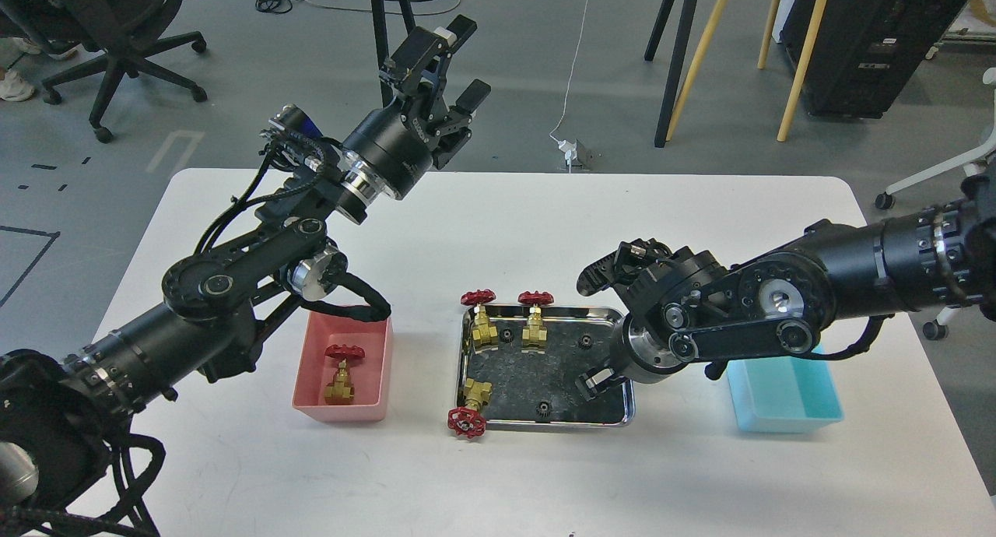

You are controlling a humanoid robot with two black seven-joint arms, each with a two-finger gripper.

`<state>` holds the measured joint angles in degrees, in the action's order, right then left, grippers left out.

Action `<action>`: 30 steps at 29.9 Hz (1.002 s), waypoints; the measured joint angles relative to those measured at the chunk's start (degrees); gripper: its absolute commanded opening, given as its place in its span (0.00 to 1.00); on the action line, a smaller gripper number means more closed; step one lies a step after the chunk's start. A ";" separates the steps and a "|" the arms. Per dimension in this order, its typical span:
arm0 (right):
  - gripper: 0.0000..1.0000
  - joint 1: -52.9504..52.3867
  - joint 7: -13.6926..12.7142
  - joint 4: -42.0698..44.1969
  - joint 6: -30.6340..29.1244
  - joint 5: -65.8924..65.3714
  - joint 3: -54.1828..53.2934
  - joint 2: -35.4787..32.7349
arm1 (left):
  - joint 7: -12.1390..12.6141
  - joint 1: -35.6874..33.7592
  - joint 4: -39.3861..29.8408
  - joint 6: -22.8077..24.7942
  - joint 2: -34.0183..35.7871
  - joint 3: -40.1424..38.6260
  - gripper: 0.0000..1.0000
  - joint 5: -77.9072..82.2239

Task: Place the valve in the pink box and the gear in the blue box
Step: 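Lower the right gripper onto the small black gear in the tray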

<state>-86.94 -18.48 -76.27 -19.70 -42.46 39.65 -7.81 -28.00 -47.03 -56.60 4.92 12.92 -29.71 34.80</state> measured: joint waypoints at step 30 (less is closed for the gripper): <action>0.62 6.05 0.03 7.88 0.02 0.69 -2.78 3.39 | 0.00 0.45 0.00 0.07 -0.15 0.00 0.96 -0.09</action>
<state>-80.89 -18.45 -68.39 -19.67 -41.77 36.88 -4.42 -28.00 -46.58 -56.60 4.98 12.77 -29.71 34.72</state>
